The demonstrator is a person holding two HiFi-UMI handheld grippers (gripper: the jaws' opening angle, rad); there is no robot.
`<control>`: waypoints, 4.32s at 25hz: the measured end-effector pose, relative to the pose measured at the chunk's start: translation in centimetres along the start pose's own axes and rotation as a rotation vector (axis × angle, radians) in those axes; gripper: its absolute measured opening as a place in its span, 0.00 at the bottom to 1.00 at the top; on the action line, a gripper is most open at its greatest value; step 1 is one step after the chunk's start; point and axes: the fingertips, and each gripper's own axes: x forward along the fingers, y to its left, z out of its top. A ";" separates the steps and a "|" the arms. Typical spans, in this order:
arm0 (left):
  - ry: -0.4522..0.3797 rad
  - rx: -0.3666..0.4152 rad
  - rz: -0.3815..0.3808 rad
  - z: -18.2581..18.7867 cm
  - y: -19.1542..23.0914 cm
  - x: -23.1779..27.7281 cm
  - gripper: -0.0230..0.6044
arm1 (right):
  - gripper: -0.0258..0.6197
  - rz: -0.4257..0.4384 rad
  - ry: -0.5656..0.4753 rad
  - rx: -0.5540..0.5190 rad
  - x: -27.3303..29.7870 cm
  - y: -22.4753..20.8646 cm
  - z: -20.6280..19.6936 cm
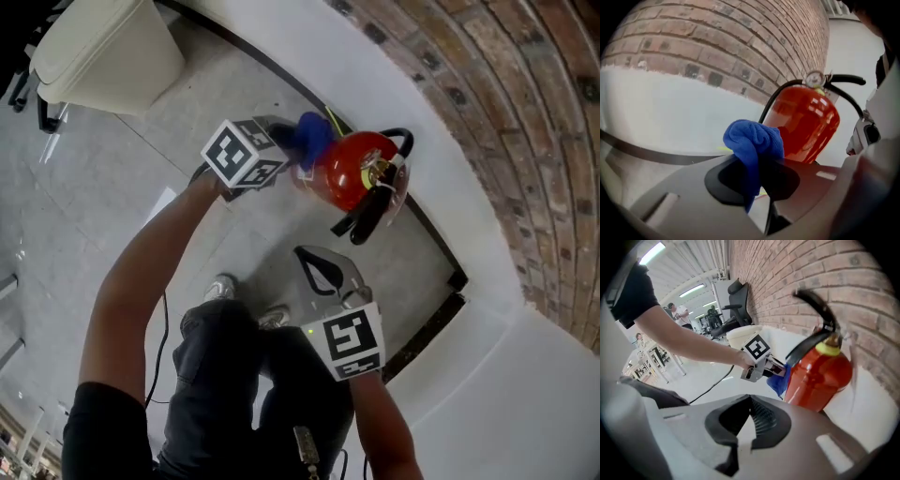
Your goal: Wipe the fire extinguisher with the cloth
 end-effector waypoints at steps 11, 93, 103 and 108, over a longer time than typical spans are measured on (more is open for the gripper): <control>0.131 0.343 -0.142 9.7 -3.5 -2.5 0.14 | 0.04 0.001 -0.103 0.149 -4.2 1.9 8.8; 0.493 0.361 -0.221 12.3 -2.8 1.7 0.14 | 0.08 -0.196 0.150 0.218 -1.8 -25.3 2.1; 0.508 0.409 -0.222 7.8 -0.7 5.3 0.14 | 0.08 -0.138 0.110 0.250 1.3 -25.5 -2.0; 0.515 0.414 -0.238 4.6 0.4 6.8 0.14 | 0.08 -0.061 0.107 0.312 3.5 -25.4 -4.4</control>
